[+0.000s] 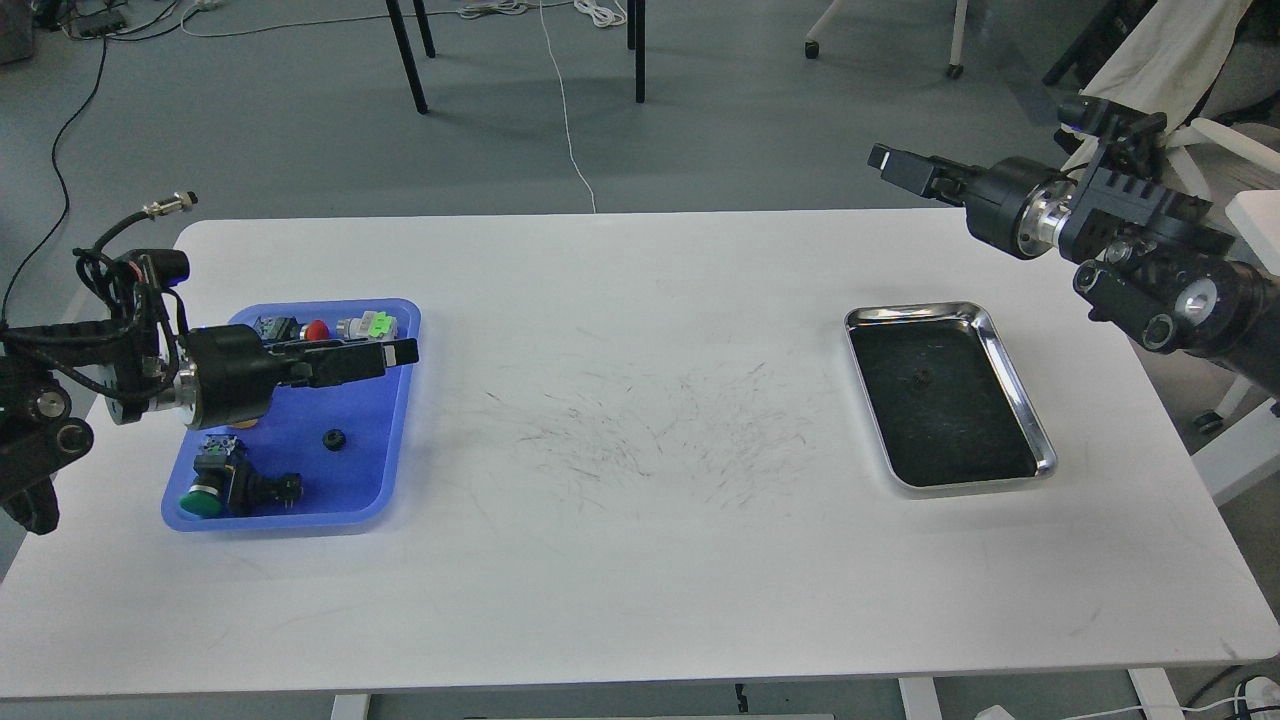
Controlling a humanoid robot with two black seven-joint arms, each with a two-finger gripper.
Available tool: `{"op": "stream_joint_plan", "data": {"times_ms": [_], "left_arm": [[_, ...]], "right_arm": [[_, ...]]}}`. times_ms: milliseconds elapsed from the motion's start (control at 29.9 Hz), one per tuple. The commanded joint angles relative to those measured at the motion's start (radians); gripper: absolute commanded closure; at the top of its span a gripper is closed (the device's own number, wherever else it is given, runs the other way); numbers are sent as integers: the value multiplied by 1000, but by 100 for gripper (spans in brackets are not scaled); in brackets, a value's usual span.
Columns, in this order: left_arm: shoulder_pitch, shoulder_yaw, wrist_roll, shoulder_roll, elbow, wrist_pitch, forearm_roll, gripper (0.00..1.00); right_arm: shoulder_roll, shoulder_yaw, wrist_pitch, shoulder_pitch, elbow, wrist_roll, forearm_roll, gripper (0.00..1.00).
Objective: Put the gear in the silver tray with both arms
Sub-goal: 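Reach the left gripper down into the blue tray, then close the left gripper on a black gear in the blue tray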
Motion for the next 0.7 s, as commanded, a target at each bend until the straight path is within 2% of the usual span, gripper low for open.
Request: {"op": "stream_joint_plan", "data": {"times_ms": [0, 201, 368, 669], "left_arm": [[25, -2, 0, 9, 7, 10, 151, 14], [16, -7, 0, -6, 69, 14, 279, 14], [25, -1, 0, -37, 135, 51, 335, 14], [36, 21, 0, -77, 152, 86, 455, 14]], "right_arm": [[-2, 0, 0, 0, 0, 1, 0, 16], [-2, -2, 0, 0, 0, -1, 0, 16], [-5, 0, 0, 0, 0, 1, 0, 16], [-2, -2, -1, -2, 0, -1, 0, 16]]}}
